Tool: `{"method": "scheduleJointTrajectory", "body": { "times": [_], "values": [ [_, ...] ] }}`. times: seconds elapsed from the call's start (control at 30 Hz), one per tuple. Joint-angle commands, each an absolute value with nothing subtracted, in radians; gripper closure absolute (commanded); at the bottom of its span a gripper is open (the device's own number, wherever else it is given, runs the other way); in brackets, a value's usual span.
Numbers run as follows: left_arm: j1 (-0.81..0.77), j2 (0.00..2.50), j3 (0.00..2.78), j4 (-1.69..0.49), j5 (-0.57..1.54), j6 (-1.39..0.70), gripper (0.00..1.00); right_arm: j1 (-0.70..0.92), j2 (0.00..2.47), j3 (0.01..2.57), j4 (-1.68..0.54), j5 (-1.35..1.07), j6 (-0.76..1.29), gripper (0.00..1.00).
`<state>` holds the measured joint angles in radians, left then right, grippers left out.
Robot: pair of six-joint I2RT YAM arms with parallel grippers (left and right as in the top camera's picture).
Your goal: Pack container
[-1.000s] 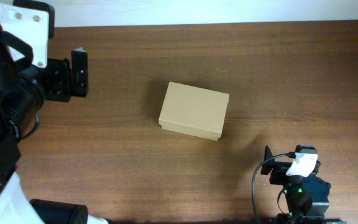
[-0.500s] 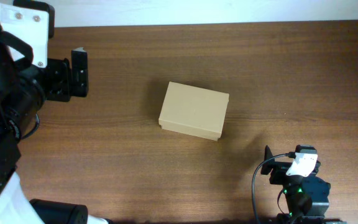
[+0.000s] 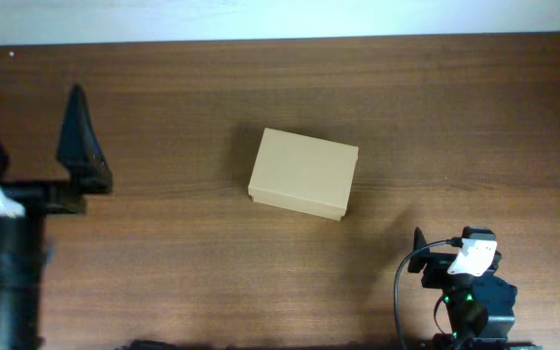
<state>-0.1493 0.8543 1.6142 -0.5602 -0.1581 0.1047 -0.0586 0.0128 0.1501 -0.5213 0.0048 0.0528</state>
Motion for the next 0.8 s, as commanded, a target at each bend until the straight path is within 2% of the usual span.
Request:
{"method": "scheduleJointTrajectory", "body": {
  "times": [0.0, 0.27, 0.57, 0.77],
  "values": [
    [-0.126, 0.672, 1.165, -0.321, -0.166, 0.100, 0.01, -0.067, 0.004, 0.142, -0.519, 0.023, 0.059, 0.01],
    [-0.122, 0.353, 0.564, 0.016, -0.166, 0.103, 0.01, -0.067, 0.003, 0.142, -0.519, 0.023, 0.059, 0.01],
    [-0.073, 0.010, 0.139, 0.083, -0.166, 0.107, 0.01, -0.067, 0.004, 0.142, -0.519, 0.023, 0.059, 0.01],
    [-0.067, 0.005, 0.051, 0.094, -0.165, 0.107, 0.01, -0.067, 0.004, 0.142, -0.519, 0.023, 0.059, 0.01]
  ]
}}
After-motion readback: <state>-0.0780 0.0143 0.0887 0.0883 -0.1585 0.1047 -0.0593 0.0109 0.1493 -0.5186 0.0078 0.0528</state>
